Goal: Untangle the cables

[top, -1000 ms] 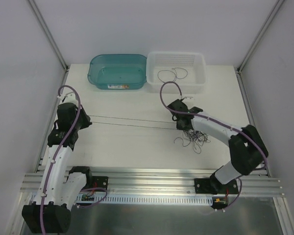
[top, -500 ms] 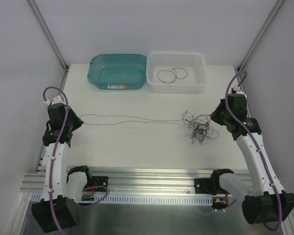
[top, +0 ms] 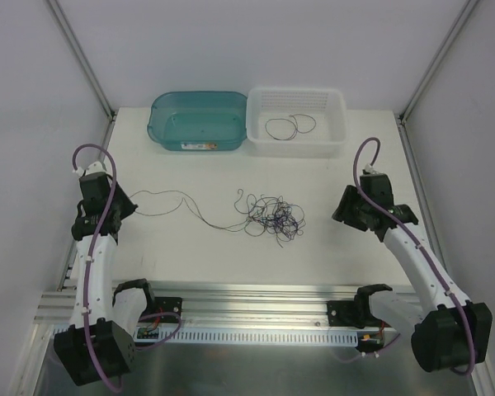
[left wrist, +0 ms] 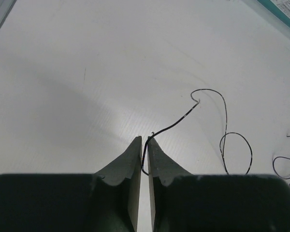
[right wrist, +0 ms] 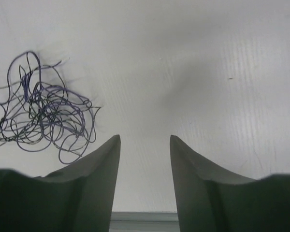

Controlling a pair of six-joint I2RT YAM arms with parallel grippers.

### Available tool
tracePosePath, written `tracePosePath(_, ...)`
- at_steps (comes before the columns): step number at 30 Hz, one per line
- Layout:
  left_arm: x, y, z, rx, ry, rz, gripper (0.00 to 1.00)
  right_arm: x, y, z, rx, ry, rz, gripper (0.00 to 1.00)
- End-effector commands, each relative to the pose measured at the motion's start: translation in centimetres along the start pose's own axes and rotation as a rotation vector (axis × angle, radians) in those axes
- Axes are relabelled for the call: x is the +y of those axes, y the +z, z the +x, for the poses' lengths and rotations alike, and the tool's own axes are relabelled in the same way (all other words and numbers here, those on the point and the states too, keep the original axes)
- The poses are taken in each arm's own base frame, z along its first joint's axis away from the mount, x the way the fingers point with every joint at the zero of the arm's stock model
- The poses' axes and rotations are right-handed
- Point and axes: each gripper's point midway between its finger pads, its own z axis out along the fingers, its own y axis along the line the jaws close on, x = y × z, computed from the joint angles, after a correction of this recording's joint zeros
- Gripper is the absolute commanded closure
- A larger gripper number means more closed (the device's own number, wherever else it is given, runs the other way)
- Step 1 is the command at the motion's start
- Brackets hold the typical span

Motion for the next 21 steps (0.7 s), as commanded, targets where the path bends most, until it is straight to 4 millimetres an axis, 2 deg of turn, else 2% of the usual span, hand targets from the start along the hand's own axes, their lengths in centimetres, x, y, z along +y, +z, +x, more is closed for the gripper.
tracePosePath(1,-2.6,-0.5,-1.6,-0.033,0.032,0.134,0.9,3.9,1.0,0.3,0.011,-0.071,-0.142,0.49)
tracePosePath(2,-2.9,-0.4,-1.4,-0.025,0.031,0.151,0.86,5.2,1.2,0.5,0.005,-0.106,-0.17,0.46)
tracePosePath(3,-3.4,-0.4,-1.2,-0.015,0.037,0.182,0.8,5.7,1.6,0.6,0.006,-0.122,-0.175,0.45)
tracePosePath(4,-3.7,-0.3,-1.0,-0.005,0.043,0.192,0.65,6.0,2.4,1.0,0.028,-0.137,-0.174,0.45)
tracePosePath(6,-4.7,-0.4,-0.7,0.015,0.059,0.239,0.46,7.3,3.3,0.8,0.018,-0.181,-0.213,0.45)
tracePosePath(7,-5.5,-0.6,-0.4,0.026,0.078,0.273,0.31,7.5,3.7,0.8,0.023,-0.195,-0.223,0.45)
tracePosePath(9,-6.6,-0.9,0.1,0.041,0.103,0.319,0.19,7.7,5.1,0.4,0.017,-0.253,-0.219,0.46)
tracePosePath(10,-8.1,-1.4,0.9,0.066,0.128,0.386,0.11,7.9,5.4,0.2,0.014,-0.273,-0.227,0.46)
tracePosePath(11,-8.8,-1.7,1.3,0.08,0.135,0.415,0.08,8.4,6.2,0.1,0.022,-0.297,-0.24,0.46)
tracePosePath(14,-11.0,-3.1,3.3,0.13,0.156,0.513,0.01,10.4,7.0,0.3,0.042,-0.357,-0.343,0.47)
tracePosePath(16,-11.9,-3.9,4.0,0.147,0.152,0.555,0.01,11.5,7.6,1.5,0.096,-0.385,-0.418,0.46)
tracePosePath(17,-12.9,-4.7,5.3,0.19,0.141,0.599,0.01,12.1,7.8,1.5,0.09,-0.394,-0.446,0.46)
tracePosePath(21,-15.3,-6.3,7.9,0.26,0.157,0.681,0.01,12.7,9.6,2.4,0.126,-0.419,-0.463,0.51)
